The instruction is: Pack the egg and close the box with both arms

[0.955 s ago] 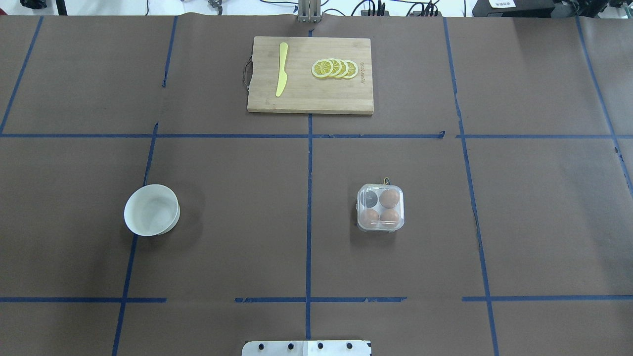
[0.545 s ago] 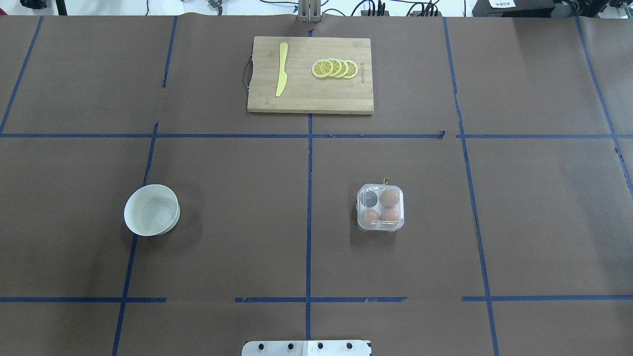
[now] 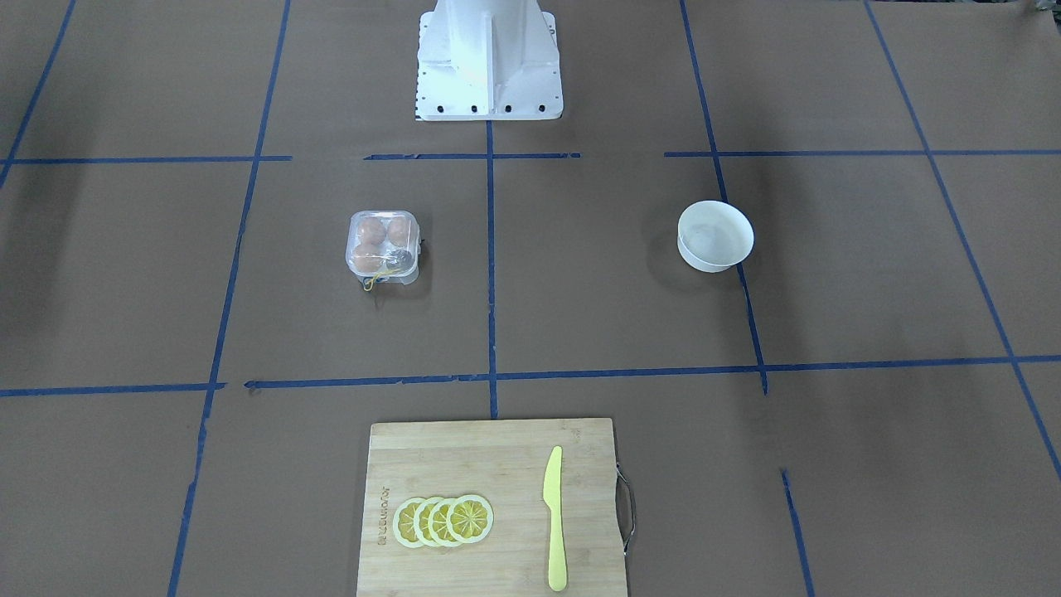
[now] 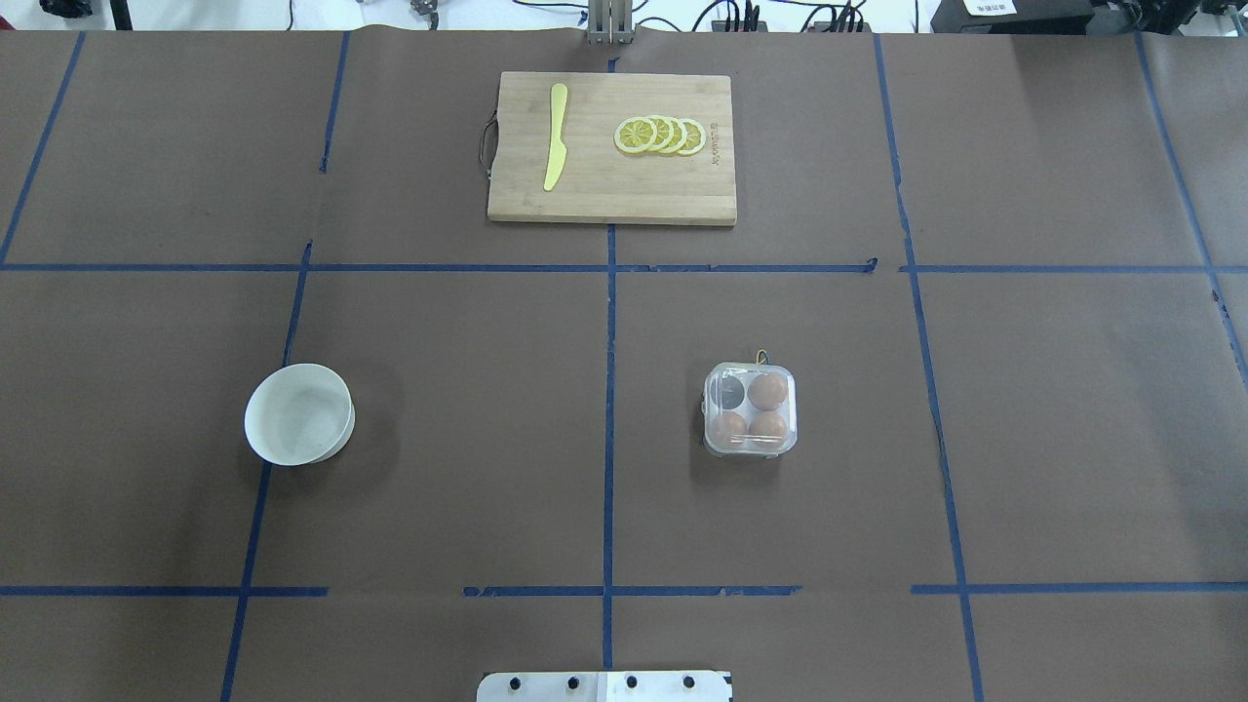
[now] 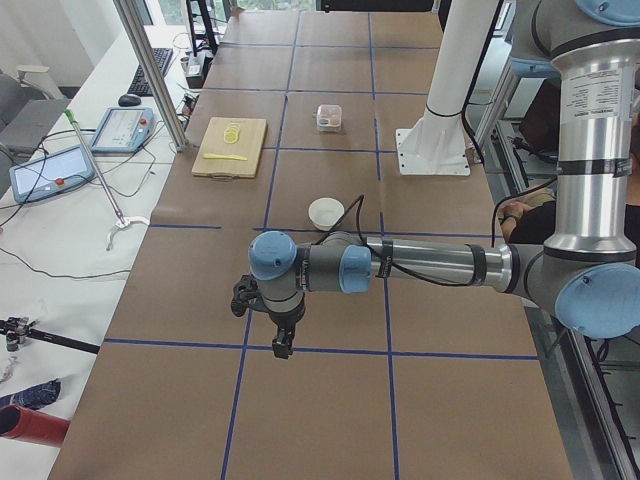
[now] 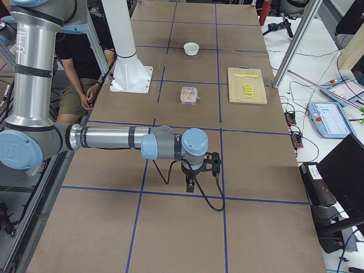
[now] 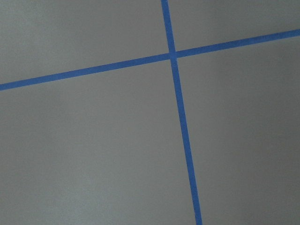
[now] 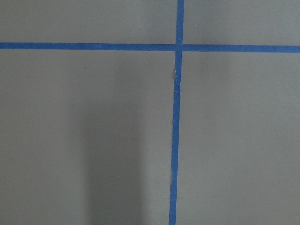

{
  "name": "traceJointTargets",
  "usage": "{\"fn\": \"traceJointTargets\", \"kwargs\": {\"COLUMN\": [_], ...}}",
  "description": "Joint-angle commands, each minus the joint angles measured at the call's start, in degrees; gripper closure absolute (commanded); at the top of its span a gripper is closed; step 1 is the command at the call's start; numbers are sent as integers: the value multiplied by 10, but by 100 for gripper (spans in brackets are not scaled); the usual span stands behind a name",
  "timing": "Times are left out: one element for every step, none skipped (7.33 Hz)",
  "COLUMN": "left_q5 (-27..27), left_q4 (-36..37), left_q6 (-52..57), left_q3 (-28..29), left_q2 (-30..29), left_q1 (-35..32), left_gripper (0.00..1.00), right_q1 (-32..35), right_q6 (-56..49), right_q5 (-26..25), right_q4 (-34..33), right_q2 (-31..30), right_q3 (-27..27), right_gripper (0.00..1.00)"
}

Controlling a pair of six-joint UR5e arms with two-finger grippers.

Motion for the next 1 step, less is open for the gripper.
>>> {"fn": "traceJointTargets", "kwargs": {"left_q5": [-5], "left_q4": [-3], "left_q6": [1], "left_q3": [1], "left_q2": [-1], "left_q1": [0], "left_gripper": [0], "right_q1": [0], "right_q6": [0], "right_q5": [1], "right_q4": [0], "right_q2": [0], "right_q3": [0], "right_gripper": [0]}}
